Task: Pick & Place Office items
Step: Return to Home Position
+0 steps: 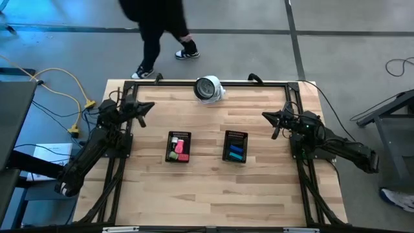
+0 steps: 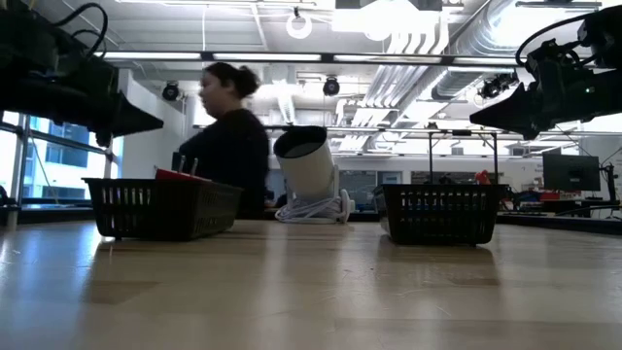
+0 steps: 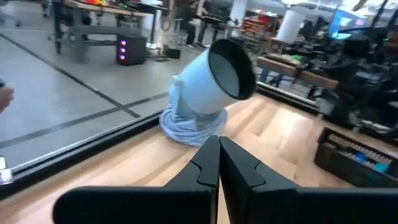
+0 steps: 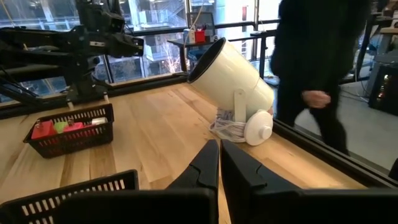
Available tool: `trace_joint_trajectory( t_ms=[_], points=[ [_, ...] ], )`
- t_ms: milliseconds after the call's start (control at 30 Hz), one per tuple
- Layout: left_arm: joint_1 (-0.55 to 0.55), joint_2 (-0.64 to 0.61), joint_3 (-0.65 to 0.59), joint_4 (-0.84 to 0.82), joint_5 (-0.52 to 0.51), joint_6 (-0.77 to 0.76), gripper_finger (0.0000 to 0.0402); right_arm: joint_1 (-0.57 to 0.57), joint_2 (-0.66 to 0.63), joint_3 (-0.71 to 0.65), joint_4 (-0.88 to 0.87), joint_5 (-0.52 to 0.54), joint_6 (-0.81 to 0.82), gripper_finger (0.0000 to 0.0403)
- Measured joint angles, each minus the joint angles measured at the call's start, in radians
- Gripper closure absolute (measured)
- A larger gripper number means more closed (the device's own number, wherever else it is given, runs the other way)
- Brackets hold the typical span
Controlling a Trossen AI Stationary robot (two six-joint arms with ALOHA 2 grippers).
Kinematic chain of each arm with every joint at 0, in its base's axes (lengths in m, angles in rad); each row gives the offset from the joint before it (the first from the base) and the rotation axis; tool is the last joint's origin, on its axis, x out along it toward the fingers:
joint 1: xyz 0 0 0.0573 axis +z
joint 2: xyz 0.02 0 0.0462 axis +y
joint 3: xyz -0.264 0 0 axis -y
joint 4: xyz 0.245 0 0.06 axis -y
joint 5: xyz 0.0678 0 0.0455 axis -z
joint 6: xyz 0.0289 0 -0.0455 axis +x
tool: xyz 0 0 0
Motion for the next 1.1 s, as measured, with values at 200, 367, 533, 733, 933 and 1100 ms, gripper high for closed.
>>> trace_joint_trajectory(
  t_ms=[200, 367, 533, 733, 933, 1100],
  points=[
    [-0.07, -0.027, 0.0, 0.014, -0.049, 0.041, 0.0401, 0.0, 0.006, -0.001, 0.002, 0.023, -0.006, 0.0398],
    [-0.172, -0.08, 0.0, 0.001, -0.118, 0.062, 0.0401, 0.0, 0.022, -0.001, 0.003, 0.026, -0.023, 0.0398],
    [-0.3, -0.094, 0.008, -0.045, -0.244, 0.097, 0.0401, 0.0, 0.049, -0.001, 0.003, 0.026, -0.025, 0.0398],
    [-0.494, -0.072, 0.008, -0.075, -0.479, 0.11, 0.0401, 0.0, 0.079, -0.001, 0.003, 0.024, -0.018, 0.0398],
    [-0.718, -0.049, 0.007, -0.074, -0.701, 0.129, 0.0401, 0.0, 0.094, -0.002, 0.009, 0.026, -0.003, 0.0398],
    [-0.883, -0.049, 0.007, -0.06, -0.847, 0.146, 0.0401, 0.0, 0.094, -0.004, 0.034, 0.092, -0.031, 0.0398]
  ],
)
